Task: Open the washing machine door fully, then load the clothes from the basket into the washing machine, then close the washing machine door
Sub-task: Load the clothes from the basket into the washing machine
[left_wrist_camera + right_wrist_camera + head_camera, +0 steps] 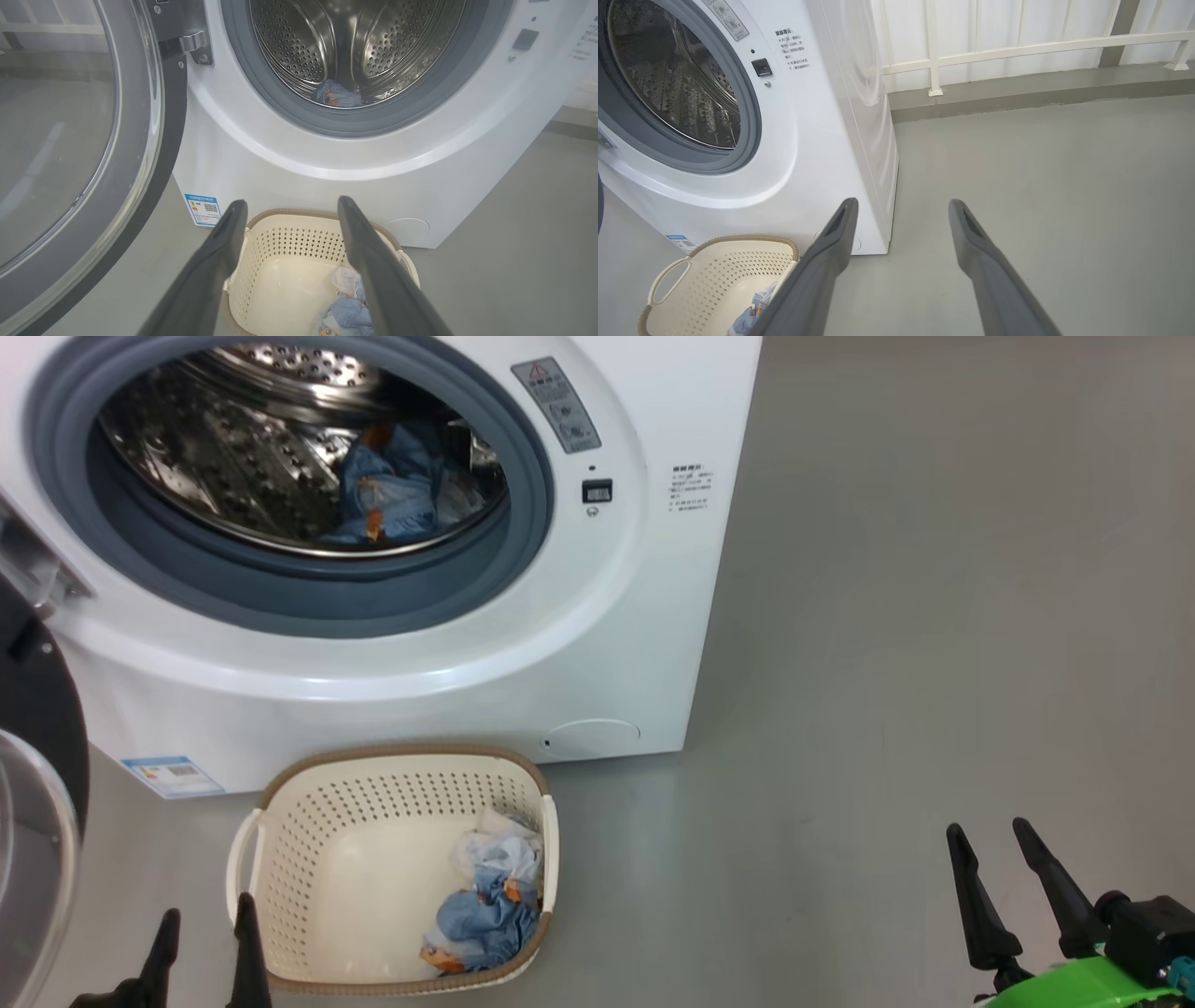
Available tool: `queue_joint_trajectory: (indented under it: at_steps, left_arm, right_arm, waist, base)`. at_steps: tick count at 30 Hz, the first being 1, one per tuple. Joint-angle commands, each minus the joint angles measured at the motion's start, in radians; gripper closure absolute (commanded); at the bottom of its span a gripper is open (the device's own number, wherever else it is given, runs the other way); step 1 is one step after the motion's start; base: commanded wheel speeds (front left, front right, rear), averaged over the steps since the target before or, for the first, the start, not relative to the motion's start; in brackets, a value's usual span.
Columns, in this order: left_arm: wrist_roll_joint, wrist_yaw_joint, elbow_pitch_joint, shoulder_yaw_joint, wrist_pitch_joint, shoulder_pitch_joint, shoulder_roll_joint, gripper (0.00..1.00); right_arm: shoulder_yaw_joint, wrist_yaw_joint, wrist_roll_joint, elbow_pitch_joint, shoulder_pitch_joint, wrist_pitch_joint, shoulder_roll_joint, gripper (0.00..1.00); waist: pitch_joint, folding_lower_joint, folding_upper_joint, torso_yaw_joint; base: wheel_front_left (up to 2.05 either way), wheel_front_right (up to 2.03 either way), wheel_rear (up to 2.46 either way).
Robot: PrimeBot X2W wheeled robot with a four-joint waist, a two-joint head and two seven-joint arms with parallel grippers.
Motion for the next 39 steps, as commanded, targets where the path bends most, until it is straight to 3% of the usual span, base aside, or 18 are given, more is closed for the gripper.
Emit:
queue_joint_trajectory:
  at_steps: [1,20,28,39]
  left_arm:
    - [-0.001,-0.002,-0.012,0.025,-0.006,-0.041,0.011,0.00]
    - [-0.024,-0.002,0.212,-0.089,-0.006,-0.217,0.028,0.00]
    - [-0.058,-0.002,0.378,-0.189,-0.006,-0.342,0.068,0.00]
    - [-0.126,-0.002,0.654,-0.408,-0.006,-0.541,0.149,0.00]
  right_arm:
    - [0.020,0.002,0.004,-0.027,-0.032,-0.005,-0.011,0.00]
    - [0.031,0.002,-0.003,-0.038,-0.156,-0.005,0.043,0.00]
    - [0.041,0.002,-0.003,-0.043,-0.205,-0.005,0.063,0.00]
    - [0.072,0.002,-0.004,-0.053,-0.266,-0.005,0.082,0.00]
  waist:
    - [0.023,0.0000,0.0000,-0.007]
    - [0.203,0.0000,0.0000,-0.066]
    - [0.295,0.0000,0.0000,-0.093]
    - [0.416,0.0000,0.0000,-0.137]
  base:
    - [0.00,0.00,0.00]
    - [0.00,0.00,0.00]
    - [0.00,0.00,0.00]
    - [0.00,0.00,0.00]
